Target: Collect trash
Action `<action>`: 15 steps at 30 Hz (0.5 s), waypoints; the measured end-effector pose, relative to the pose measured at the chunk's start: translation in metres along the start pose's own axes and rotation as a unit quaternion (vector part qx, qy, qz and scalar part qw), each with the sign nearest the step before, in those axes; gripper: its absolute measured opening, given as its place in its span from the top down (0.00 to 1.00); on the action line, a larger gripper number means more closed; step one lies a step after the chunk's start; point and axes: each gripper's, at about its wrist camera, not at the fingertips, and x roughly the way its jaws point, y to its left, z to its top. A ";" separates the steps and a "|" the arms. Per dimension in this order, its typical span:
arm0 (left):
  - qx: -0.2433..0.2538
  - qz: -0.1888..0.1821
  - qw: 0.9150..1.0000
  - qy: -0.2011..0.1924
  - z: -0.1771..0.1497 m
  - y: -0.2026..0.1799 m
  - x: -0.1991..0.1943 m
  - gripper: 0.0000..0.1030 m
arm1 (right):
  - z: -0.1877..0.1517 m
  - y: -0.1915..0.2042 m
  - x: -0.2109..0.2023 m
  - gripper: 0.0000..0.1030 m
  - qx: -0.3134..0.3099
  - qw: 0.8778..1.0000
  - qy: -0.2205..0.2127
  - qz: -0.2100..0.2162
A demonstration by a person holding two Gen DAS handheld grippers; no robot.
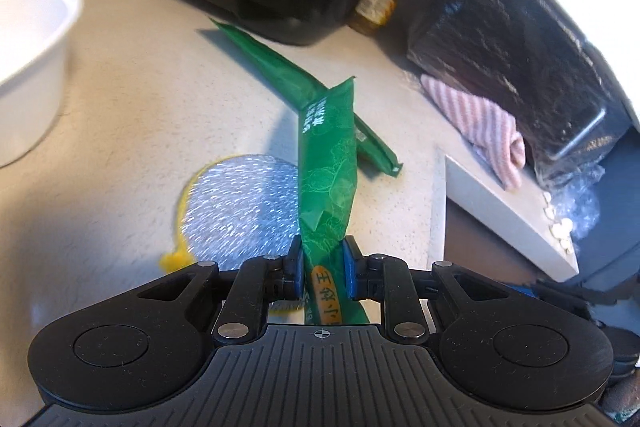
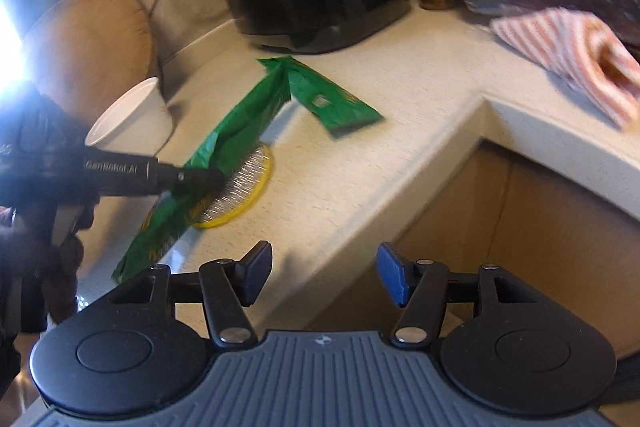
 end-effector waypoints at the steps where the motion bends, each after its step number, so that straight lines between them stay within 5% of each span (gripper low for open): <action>1: -0.009 0.009 1.000 -0.011 -0.003 0.002 -0.008 0.78 | 0.004 0.005 0.002 0.41 -0.012 1.000 -0.003 0.002; 6: -0.040 0.086 0.994 -0.056 -0.007 0.022 -0.038 0.78 | 0.034 0.029 0.032 0.32 -0.055 0.998 -0.013 0.018; 15: -0.052 0.088 0.994 -0.032 -0.006 0.039 -0.023 0.78 | 0.073 0.054 0.105 0.36 -0.062 0.996 0.011 0.057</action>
